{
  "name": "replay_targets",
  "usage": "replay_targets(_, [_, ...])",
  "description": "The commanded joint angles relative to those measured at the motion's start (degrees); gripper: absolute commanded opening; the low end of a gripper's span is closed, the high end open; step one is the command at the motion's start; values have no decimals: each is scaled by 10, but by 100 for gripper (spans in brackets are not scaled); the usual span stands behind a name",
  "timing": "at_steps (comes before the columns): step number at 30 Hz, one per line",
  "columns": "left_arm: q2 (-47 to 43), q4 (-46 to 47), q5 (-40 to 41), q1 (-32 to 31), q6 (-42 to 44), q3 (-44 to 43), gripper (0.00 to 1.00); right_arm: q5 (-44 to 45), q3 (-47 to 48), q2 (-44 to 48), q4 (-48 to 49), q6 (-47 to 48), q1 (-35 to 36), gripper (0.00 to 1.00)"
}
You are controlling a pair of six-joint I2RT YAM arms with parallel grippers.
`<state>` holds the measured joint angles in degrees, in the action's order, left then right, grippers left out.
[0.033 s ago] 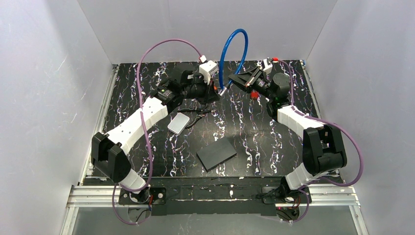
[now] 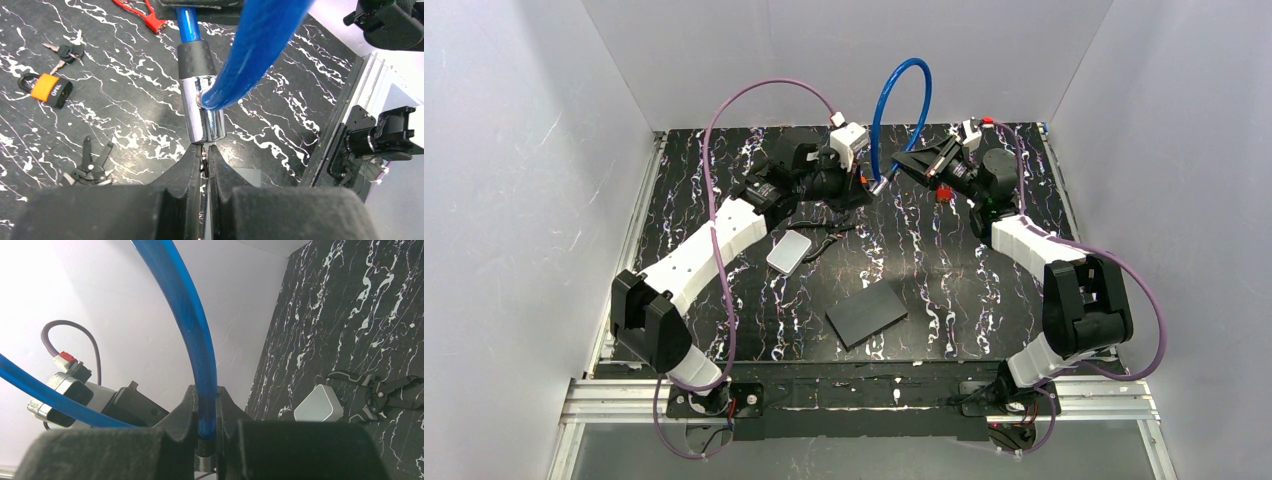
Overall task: Lock with the key
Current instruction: Lock the lock.
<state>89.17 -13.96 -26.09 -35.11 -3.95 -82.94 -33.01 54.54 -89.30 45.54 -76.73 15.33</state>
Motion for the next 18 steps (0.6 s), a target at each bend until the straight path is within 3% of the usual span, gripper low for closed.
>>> replay_targets(1, [-36, 4, -13, -3, -7, 20, 0, 8, 41, 3, 62, -10, -24, 1])
replay_targets(9, [-49, 4, -13, -25, -7, 109, 0, 23, 88, -12, 69, -33, -80, 1])
replay_targets(14, [-58, 0, -40, -11, -25, 90, 0, -6, 93, -7, -10, 50, -103, 1])
replay_targets(18, [-65, 3, -55, 13, -36, 82, 0, -51, 111, 3, -175, 209, -114, 1])
